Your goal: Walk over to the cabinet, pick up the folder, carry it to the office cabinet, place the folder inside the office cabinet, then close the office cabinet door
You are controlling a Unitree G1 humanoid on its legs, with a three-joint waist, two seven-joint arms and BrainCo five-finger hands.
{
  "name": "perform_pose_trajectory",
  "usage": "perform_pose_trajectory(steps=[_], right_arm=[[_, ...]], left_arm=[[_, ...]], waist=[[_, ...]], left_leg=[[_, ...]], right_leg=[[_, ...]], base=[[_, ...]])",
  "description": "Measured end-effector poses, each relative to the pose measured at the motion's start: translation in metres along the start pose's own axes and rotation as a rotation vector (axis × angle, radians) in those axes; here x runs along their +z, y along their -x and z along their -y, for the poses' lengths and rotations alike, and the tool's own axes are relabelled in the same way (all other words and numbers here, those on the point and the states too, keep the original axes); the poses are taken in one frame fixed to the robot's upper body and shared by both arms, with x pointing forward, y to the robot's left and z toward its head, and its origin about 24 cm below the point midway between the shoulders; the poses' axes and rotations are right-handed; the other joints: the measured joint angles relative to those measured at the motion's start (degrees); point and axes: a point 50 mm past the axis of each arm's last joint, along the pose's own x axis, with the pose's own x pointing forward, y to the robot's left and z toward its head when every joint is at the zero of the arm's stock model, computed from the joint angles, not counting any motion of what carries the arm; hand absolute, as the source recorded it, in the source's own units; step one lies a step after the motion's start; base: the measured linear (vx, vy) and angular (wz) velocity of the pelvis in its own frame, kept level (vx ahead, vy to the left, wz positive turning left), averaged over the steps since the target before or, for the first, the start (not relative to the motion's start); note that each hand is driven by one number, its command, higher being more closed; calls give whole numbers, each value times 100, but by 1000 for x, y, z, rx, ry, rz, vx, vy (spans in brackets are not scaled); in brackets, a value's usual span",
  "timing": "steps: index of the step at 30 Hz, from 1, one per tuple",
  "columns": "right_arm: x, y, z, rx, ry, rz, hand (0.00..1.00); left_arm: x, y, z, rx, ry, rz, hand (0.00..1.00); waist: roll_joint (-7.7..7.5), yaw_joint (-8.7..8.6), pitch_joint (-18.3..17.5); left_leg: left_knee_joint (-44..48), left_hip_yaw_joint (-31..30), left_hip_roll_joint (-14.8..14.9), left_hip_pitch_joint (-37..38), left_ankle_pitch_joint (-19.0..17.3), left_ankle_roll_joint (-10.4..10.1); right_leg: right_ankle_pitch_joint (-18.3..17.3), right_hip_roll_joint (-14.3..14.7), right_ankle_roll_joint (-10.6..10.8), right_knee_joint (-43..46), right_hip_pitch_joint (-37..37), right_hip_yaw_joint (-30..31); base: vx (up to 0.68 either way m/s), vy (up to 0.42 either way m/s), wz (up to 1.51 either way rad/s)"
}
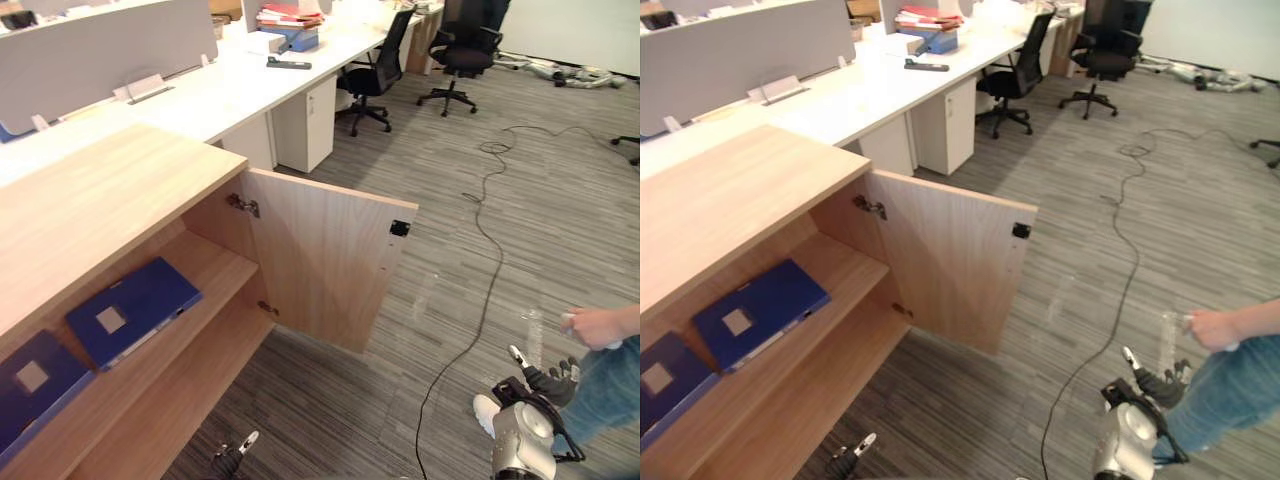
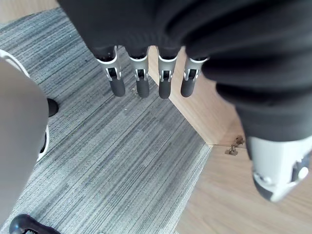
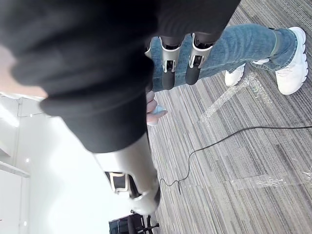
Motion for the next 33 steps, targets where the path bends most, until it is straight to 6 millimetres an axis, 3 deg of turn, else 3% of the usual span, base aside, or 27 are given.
perform_pose_trajectory(steps=[5,10,15,18,21,24,33], right_arm=[[-2,-6,-16,64,23,-24,0],[25,-22,-57,222,83,44,0],[38,-29,-97,358,171,56,0],[45,-26,-127,462,220,60,0],[54,-28,-144,519,255,64,0],[68,-23,-162,583,265,101,0],[73,-3,-195,810,422,154,0]], left_arm=[[4,-1,-3,0,-13,11,0],[12,-1,-3,-29,-81,47,0],[17,-2,-5,-50,-137,75,0],[20,-3,-12,-47,-173,83,0],[16,-2,-19,-35,-193,67,0],[0,1,-26,-22,-197,18,0],[-8,4,-27,-25,-207,-2,0]], waist=[[-15,-5,40],[-13,11,203],[-3,88,256],[14,179,369],[24,256,402],[40,304,476],[47,375,498]], left_leg=[[0,-176,-79,-19,1,1],[-87,-484,-106,-126,0,2],[-121,-725,-137,-254,0,2],[-118,-855,-136,-324,0,2],[-111,-1029,-156,-432,1,2],[-77,-1127,-185,-517,2,3],[-72,-1356,-212,-536,2,3]], right_leg=[[257,44,40,-473,198,-2],[417,81,29,-682,212,-40],[525,93,12,-824,195,-57],[549,92,-2,-835,178,-108],[598,89,-14,-921,179,-174],[629,62,-21,-970,181,-174],[631,46,-19,-1126,379,-173]], base=[[-29,8,1],[-45,-5,8],[-42,5,10],[-32,-5,11],[-20,0,13],[7,16,11],[32,16,14]])
